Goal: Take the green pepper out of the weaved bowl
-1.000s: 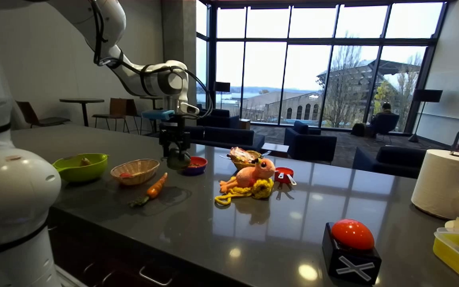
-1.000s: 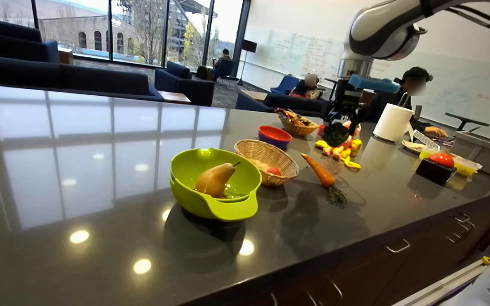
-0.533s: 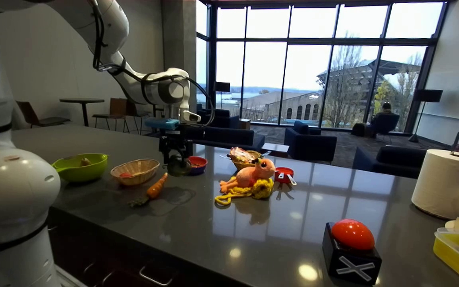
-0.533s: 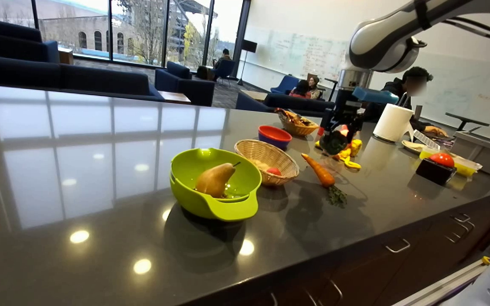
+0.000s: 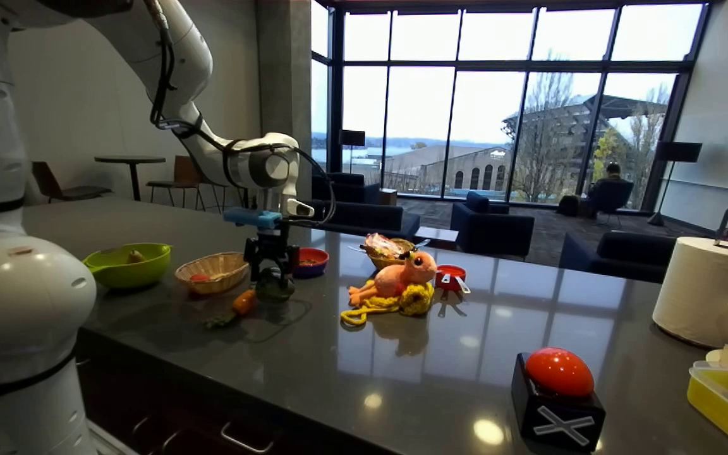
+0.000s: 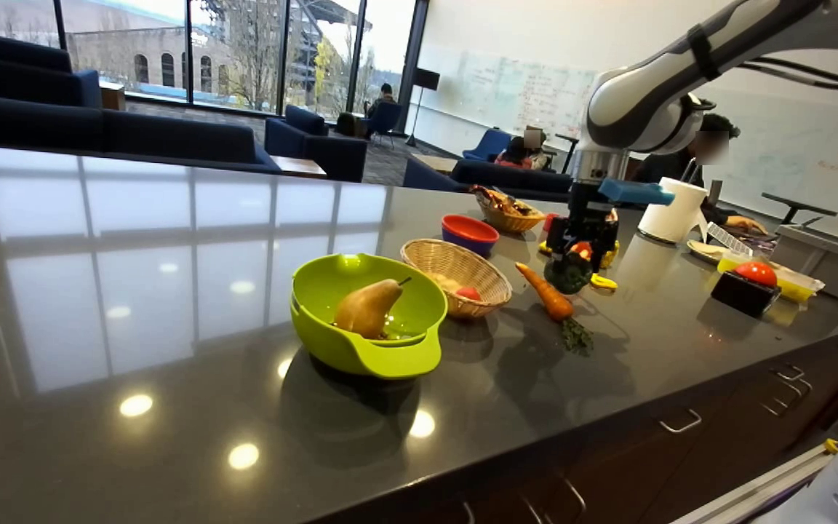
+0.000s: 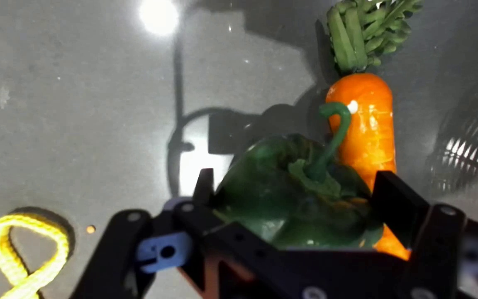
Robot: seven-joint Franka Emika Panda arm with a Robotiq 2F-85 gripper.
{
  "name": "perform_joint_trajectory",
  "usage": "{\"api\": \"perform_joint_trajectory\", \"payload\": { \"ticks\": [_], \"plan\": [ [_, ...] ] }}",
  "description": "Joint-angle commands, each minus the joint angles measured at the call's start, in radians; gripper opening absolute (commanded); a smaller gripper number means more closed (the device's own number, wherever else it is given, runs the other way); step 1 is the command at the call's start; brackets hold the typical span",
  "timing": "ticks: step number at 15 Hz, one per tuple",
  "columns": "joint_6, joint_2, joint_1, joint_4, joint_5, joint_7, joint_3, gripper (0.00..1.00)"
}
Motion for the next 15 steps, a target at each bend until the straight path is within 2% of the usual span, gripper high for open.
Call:
{"api": "perform_joint_trajectory", "payload": {
  "ticks": [1,2,9,15],
  "plan": [
    [0.019,0.003,0.007,-0.019,0.026,-0.024,0.009,0.70],
    [0.016,0.003,0.009,-0.018,0.026,-0.025,0.012,0.99],
    [-0.036,-0.080,0.020,0.010,-0.010,0.009,0.022,1.00],
    [-0.214,-0.223,0.015,0.023,0.003,0.069,0.026,1.00]
  ]
}}
